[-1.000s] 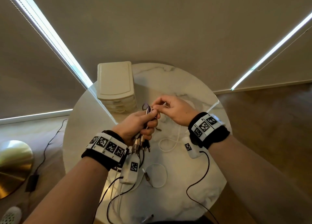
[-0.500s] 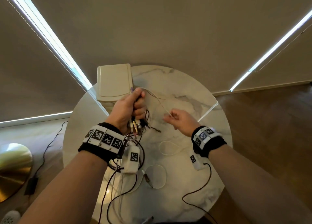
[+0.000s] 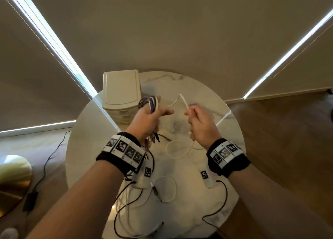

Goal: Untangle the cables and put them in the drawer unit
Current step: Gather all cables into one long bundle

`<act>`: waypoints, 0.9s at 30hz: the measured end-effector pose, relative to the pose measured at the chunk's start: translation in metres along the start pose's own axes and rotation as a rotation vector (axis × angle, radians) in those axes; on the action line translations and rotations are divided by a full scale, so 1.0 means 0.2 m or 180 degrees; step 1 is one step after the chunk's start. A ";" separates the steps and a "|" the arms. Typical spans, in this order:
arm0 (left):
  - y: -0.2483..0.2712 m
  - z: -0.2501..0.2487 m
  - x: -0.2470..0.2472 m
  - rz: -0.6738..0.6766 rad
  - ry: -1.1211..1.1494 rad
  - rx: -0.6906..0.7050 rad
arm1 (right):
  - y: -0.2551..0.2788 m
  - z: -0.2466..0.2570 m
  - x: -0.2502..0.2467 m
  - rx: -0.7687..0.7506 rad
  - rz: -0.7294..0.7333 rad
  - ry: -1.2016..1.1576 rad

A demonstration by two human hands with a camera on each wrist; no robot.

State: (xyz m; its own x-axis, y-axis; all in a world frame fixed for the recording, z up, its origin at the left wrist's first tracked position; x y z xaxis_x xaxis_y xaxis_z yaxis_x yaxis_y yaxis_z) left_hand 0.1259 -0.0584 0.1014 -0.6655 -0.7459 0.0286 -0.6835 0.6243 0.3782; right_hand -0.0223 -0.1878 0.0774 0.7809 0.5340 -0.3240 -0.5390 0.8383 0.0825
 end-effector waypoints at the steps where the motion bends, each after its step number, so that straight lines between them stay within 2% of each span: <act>1: 0.01 0.01 0.04 0.0077 0.0125 -0.0060 | 0.02 0.05 0.05 -0.0103 0.0243 0.0191; 3: 0.02 -0.01 0.07 0.0146 0.0383 -0.0064 | 0.07 0.11 0.14 -0.0287 0.0736 0.0426; 5: 0.01 -0.06 0.05 -0.0040 0.0472 0.0107 | 0.12 0.12 0.18 -0.0291 0.1044 0.0336; 8: -0.01 -0.16 -0.07 -0.0558 0.0698 0.0284 | 0.17 0.04 0.17 -0.0329 0.0941 0.0481; 11: -0.04 -0.19 -0.19 -0.0926 0.0483 0.0355 | 0.21 -0.14 0.13 -0.0193 0.1010 0.0495; 16: -0.04 -0.16 -0.21 -0.1074 0.0475 0.0389 | 0.23 -0.34 0.12 0.0050 0.1344 0.1152; 19: -0.04 -0.16 -0.20 -0.1156 0.0661 0.0385 | 0.22 -0.42 0.11 0.0084 0.1512 0.1821; 21: -0.04 -0.18 -0.21 -0.1201 0.0766 0.0445 | 0.23 -0.52 0.08 0.0310 0.1657 0.2131; 24: -0.05 -0.23 -0.27 -0.1365 0.0982 0.0554 | 0.26 -0.68 -0.01 0.0731 0.1451 0.2354; 27: -0.09 -0.24 -0.31 -0.1254 0.0943 0.0495 | 0.28 -0.70 -0.06 0.0939 0.0771 0.1619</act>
State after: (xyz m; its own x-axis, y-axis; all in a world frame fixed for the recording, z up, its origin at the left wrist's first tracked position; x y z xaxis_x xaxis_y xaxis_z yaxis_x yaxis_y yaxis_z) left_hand 0.1935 -0.0338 0.1376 -0.2504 -0.9510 0.1811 -0.9166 0.2931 0.2719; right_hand -0.1052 -0.1626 -0.0454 0.3609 0.6540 -0.6649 -0.5154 0.7340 0.4423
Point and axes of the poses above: each hand's wrist, its own y-axis away from the middle knuckle, its own x-axis out of the palm, z = x × y, the point moved 5 cm from there along -y, towards the middle knuckle, and after that the axes turned 12 degrees about -z, right-handed, at the moved point
